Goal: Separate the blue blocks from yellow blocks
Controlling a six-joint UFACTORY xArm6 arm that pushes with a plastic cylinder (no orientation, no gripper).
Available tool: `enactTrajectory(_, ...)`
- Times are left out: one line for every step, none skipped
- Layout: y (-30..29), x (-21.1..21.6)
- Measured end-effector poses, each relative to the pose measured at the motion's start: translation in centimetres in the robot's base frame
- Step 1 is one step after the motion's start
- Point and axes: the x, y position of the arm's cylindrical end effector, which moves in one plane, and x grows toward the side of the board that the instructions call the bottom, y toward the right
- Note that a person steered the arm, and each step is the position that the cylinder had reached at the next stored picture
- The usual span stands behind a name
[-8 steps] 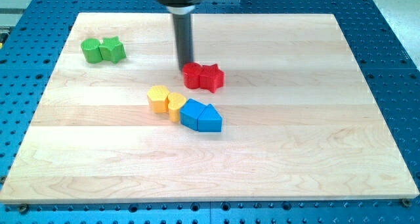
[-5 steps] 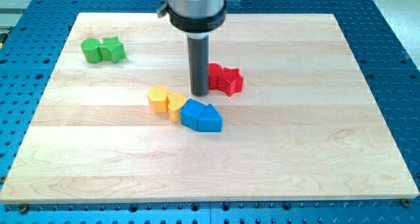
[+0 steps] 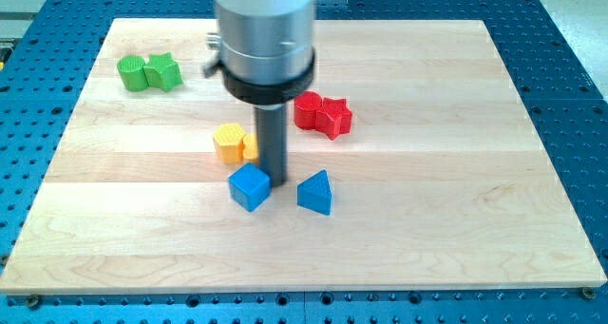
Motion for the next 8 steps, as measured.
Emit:
enactTrajectory(-4.6, -1.8)
enactTrajectory(-7.1, -1.1)
enactTrajectory(-6.1, 3.4)
enactTrajectory(0.4, 5.2)
enactTrajectory(-0.2, 4.9)
enactTrajectory(-1.9, 4.1)
enactTrajectory(1.0, 2.6)
enactTrajectory(2.7, 2.7)
